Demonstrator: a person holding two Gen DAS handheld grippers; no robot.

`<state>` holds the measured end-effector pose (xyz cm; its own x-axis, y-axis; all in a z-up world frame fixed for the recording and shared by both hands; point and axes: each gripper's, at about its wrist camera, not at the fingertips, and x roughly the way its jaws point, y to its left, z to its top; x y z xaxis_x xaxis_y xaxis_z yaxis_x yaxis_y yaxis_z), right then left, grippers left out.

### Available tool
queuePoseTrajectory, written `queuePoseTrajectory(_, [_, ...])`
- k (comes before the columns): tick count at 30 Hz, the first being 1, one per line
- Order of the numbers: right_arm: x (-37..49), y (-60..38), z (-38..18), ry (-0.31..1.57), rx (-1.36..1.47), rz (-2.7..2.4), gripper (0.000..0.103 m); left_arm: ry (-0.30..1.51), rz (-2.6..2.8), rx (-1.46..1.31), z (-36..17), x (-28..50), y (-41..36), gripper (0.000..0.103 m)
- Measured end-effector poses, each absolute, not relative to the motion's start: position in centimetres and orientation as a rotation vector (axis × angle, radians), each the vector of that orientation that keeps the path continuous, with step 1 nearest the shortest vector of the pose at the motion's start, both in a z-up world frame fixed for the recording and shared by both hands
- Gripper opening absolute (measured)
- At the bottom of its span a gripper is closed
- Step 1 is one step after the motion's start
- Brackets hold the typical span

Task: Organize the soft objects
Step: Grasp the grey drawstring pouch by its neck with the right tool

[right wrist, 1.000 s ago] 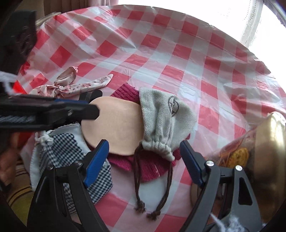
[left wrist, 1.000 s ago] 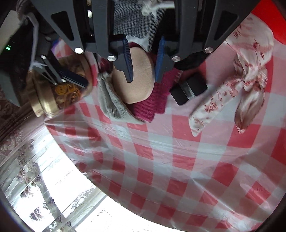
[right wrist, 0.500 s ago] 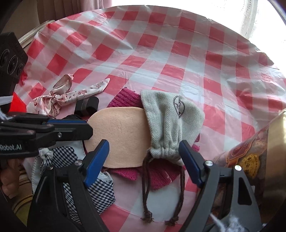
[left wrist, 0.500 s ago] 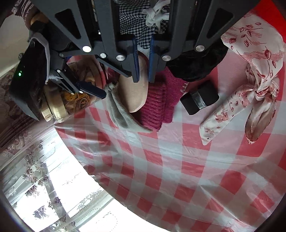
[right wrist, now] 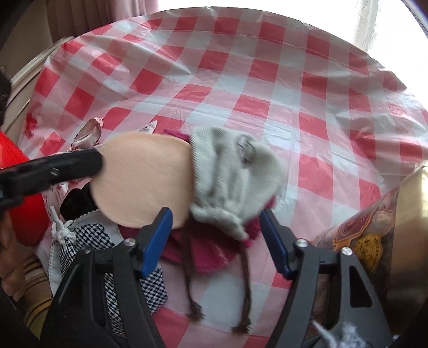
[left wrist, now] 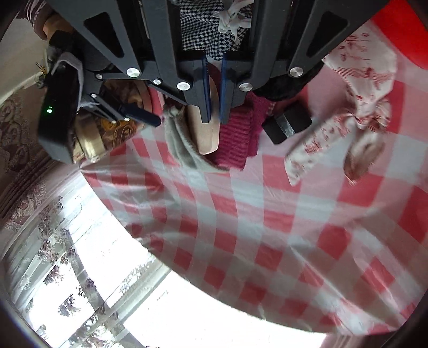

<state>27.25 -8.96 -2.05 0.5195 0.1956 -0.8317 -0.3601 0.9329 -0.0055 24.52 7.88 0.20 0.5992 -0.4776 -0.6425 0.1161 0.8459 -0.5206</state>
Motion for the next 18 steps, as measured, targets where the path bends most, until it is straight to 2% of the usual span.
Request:
queuePoseTrajectory(3, [27.6, -9.0, -2.3, 0.973, -0.179, 0.329, 0.066, 0.818, -0.327, -0.448, 1.4, 23.7, 8.4, 0.006])
queuePoseTrajectory(6, [27.8, -8.7, -2.5, 0.977, -0.177, 0.345, 0.048, 0.802, -0.333, -0.444, 2.0, 23.1, 8.3, 0.006])
queuePoseTrajectory(7, [27.9, -8.6, -2.6, 0.979, -0.186, 0.352, 0.038, 0.798, -0.325, -0.433, 2.2, 23.0, 8.1, 0.006])
queuePoseTrajectory(10, [28.0, -8.8, -2.6, 0.979, -0.175, 0.359, 0.028, 0.787, -0.301, -0.414, 2.5, 22.4, 7.8, 0.006])
queuePoseTrajectory(12, [27.6, -9.1, -1.9, 0.964, -0.169, 0.363, 0.017, 0.771, -0.284, -0.400, 2.9, 21.9, 7.8, 0.006])
queuePoseTrajectory(18, [25.0, -10.3, 1.3, 0.911, -0.162, 0.394, 0.014, 0.723, -0.236, -0.387, 4.1, 20.5, 8.2, 0.006])
